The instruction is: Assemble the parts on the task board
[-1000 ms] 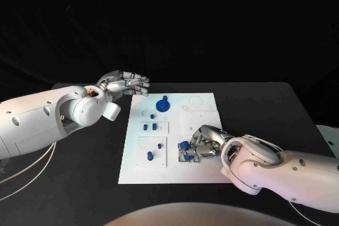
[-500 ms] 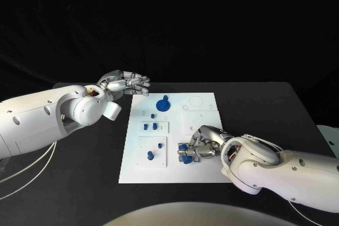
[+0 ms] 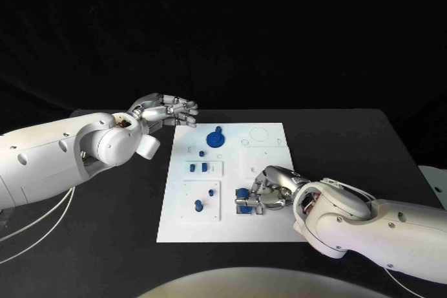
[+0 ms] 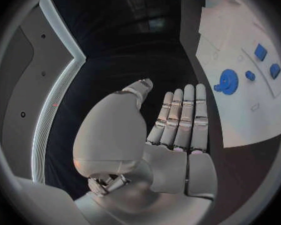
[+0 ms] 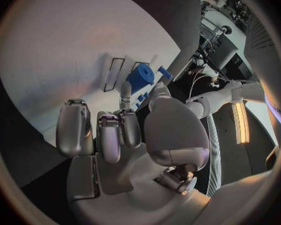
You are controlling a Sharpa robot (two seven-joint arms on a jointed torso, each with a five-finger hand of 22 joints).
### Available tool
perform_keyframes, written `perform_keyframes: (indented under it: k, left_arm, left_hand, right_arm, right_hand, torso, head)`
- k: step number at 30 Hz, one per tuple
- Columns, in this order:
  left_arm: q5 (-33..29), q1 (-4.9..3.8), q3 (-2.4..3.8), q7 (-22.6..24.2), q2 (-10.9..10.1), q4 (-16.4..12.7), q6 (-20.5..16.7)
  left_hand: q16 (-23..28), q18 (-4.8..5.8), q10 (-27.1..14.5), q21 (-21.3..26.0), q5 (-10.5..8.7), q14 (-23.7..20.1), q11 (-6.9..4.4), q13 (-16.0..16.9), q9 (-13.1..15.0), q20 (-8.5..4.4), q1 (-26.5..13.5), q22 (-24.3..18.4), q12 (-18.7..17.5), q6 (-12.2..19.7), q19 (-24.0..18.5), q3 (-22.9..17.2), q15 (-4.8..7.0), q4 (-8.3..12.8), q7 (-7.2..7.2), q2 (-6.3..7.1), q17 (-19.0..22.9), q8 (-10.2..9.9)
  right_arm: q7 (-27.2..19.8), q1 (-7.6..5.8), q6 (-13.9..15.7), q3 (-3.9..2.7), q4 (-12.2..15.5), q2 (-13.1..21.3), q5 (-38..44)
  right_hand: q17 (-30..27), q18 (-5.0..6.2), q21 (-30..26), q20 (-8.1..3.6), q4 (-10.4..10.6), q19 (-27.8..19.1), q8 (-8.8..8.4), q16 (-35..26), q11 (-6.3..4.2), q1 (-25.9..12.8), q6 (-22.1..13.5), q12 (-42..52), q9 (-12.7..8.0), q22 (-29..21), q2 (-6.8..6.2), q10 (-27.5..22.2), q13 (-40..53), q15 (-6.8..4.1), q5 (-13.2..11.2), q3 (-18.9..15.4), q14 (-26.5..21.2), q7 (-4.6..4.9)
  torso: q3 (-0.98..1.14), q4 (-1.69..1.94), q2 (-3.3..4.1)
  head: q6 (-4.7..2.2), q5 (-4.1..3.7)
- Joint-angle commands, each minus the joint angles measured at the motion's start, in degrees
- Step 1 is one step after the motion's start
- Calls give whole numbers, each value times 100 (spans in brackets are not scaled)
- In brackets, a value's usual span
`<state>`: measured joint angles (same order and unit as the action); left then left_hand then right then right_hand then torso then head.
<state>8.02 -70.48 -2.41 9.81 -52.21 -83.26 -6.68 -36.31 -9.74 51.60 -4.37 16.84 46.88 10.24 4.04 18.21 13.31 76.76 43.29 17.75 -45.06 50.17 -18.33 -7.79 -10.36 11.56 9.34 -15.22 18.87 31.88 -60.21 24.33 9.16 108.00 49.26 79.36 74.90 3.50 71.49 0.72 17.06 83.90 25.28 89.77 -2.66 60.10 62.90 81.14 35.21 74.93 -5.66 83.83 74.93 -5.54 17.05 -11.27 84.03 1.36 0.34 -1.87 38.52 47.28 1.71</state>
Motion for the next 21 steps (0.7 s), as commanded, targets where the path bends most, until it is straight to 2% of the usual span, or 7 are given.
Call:
perform_keyframes:
  k: [1,7,9,11,14,17,21]
  left_arm:
    - [9,-3,4,13,2,-8,84]
    - [13,-3,4,0,-7,6,92]
    - [15,-3,4,-2,-5,13,92]
    - [16,-3,4,-2,-3,19,93]
    - [18,-3,3,-4,0,24,96]
    - [19,-2,3,-6,2,28,98]
    - [24,-2,3,-10,2,33,96]
  left_hand:
    - [-15,-23,-28,26,13,-24,1,-3,1,21,-58,-7,31,39,31,31,3,1,74,0,-10,13]
    - [-14,-23,-30,27,16,-28,2,-3,1,21,-57,-10,34,43,30,36,3,-1,74,0,-10,14]
    - [-14,-23,-30,27,16,-28,2,-3,1,21,-57,-10,34,43,30,36,3,-1,74,0,-10,14]
    - [-14,-23,-30,27,16,-28,2,-3,1,21,-57,-10,34,43,30,36,3,-1,74,0,-10,14]
    - [-14,-23,-30,27,16,-28,2,-3,1,21,-57,-10,34,43,30,36,3,-1,74,0,-10,14]
    - [-14,-23,-30,27,16,-28,2,-3,1,21,-57,-10,34,43,30,36,3,-1,74,0,-10,14]
    - [-14,-23,-30,27,16,-28,2,-3,1,21,-57,-10,34,43,30,36,3,-1,74,0,-10,14]
  right_arm:
    - [-12,4,68,1,127,89,114]
    - [-47,-65,104,0,397,346,117]
    - [-50,-92,89,-1,450,415,103]
    - [-58,-109,45,0,479,464,75]
    - [-79,-120,-53,0,505,500,31]
    - [-109,-127,-169,0,520,526,2]
    - [-113,-131,-230,1,511,547,-14]
  right_hand:
    - [1438,0,11,-2,-8,133,21,1,24,-35,-35,3,9,1034,32,130,658,-14,19,42,581,11]
    - [1471,-15,92,-9,-18,159,38,11,9,109,-13,66,35,1057,77,172,724,-23,90,132,588,-5]
    - [1471,-15,86,-12,-22,160,2,11,14,247,-77,57,32,1057,172,170,721,-24,131,193,588,4]
    - [1470,-17,97,-12,-30,165,-2,11,15,343,-81,65,37,1061,208,175,732,-22,128,211,588,3]
    - [1476,-17,94,-13,-33,165,5,13,9,510,-66,70,52,1062,174,180,741,-26,63,202,590,-5]
    - [1482,-21,114,-19,-36,172,17,15,-3,850,-46,77,84,1068,104,186,756,-35,-46,191,591,-19]
    - [1488,-23,122,-23,-37,175,18,16,-7,978,-39,81,101,1071,107,190,763,-38,-80,182,592,-24]
  torso:
    - [1,1,0]
    - [-2,-10,-10]
    - [-1,-9,-11]
    - [-2,-7,-9]
    - [-1,-2,-4]
    - [1,1,0]
    - [-3,2,2]
  head:
    - [2,-2]
    - [5,5]
    - [-2,1]
    - [-11,-1]
    - [-12,6]
    - [-16,5]
    - [-19,6]
